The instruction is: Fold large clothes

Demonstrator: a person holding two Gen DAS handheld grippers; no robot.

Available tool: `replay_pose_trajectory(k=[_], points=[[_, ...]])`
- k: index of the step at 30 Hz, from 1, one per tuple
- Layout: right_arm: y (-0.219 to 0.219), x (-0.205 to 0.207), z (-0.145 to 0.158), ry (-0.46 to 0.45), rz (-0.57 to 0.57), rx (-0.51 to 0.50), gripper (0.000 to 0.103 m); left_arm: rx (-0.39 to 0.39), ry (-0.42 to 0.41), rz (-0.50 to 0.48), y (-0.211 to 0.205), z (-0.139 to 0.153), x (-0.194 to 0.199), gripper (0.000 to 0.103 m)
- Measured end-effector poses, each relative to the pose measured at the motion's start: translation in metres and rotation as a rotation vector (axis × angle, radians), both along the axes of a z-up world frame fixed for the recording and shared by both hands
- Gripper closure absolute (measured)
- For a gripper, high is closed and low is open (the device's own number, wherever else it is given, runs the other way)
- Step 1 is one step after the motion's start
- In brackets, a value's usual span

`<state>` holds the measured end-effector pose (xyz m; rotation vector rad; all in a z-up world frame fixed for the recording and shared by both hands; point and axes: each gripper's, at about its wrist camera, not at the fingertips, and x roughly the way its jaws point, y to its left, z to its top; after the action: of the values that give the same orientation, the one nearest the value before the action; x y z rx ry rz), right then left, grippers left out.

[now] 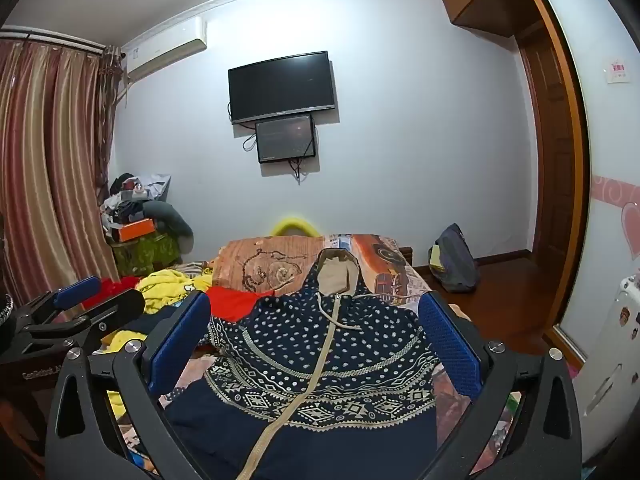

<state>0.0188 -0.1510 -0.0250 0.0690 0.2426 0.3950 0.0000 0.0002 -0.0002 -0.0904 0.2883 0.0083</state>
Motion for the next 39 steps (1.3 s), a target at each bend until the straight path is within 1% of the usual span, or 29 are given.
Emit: replay_pose_trajectory(k=[4, 5, 6, 8, 9, 11, 13, 17, 39], points=[[0.001, 0.000, 0.000, 0.001, 0.002, -0.004, 0.000, 0.003, -0.005, 0.006, 0.000, 0.001, -0.004, 0.000], [0.001, 0.000, -0.001, 0.000, 0.000, -0.005, 0.000, 0.009, 0.007, 0.008, -0.003, 0.001, -0.003, 0.000], [0.001, 0.000, -0.001, -0.002, 0.000, -0.007, 0.000, -0.008, -0.002, 0.008, 0.001, 0.000, -0.005, 0.000], [0.001, 0.000, -0.001, -0.003, 0.001, -0.007, 0.000, -0.008, 0.001, 0.008, 0.001, 0.001, -0.006, 0.000], [0.005, -0.003, 0.001, -0.003, -0.001, -0.008, 0.000, -0.021, 0.009, 0.014, 0.004, 0.002, 0.000, 0.000], [0.006, -0.004, 0.002, -0.004, 0.001, -0.008, 0.000, -0.015, 0.011, 0.022, 0.005, -0.005, 0.005, 0.000], [0.007, -0.006, 0.003, -0.006, 0.001, -0.010, 0.000, -0.015, 0.009, 0.022, 0.007, -0.006, 0.005, 0.000], [0.007, -0.003, -0.003, -0.005, 0.001, -0.013, 0.000, -0.003, 0.000, 0.032, 0.006, -0.005, 0.003, 0.000], [0.001, 0.002, -0.002, 0.003, -0.007, -0.007, 0.000, 0.001, -0.001, 0.020, 0.003, -0.002, 0.005, 0.000]])
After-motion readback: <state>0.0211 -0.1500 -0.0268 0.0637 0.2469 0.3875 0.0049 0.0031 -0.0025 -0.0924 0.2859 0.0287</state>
